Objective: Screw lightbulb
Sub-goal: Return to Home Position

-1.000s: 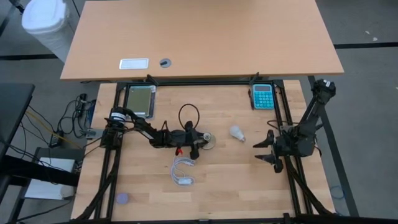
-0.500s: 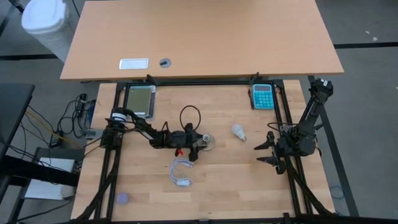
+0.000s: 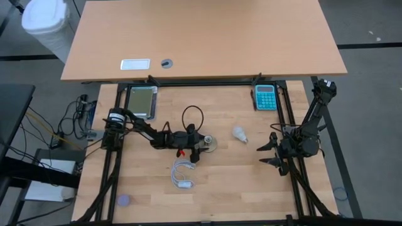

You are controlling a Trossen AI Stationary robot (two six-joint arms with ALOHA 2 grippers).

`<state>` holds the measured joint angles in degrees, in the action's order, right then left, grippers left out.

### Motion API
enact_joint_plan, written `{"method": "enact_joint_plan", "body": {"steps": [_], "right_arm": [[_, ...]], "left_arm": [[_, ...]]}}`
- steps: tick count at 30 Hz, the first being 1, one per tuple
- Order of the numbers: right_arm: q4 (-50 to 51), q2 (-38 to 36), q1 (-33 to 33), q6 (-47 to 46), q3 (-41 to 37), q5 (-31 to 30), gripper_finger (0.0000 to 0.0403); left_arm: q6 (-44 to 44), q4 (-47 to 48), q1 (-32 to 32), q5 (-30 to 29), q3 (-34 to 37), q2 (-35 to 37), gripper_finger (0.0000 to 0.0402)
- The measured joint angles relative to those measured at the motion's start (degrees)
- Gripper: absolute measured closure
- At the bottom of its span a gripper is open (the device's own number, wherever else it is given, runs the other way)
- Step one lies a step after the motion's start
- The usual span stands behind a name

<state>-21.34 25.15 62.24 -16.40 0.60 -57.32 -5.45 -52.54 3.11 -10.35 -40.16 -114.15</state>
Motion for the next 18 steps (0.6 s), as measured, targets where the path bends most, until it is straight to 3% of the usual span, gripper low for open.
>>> {"method": "enact_joint_plan", "body": {"steps": [8,18], "right_arm": [[0.0,0.0,0.0,0.0,0.0,0.0,0.0174],[0.0,0.0,0.0,0.1,0.0,0.0,0.0174]], "left_arm": [[2.2,3.8,0.0,-0.1,0.0,4.4,0.0116],[-0.6,21.3,0.5,-0.1,0.0,17.8,0.0116]]}}
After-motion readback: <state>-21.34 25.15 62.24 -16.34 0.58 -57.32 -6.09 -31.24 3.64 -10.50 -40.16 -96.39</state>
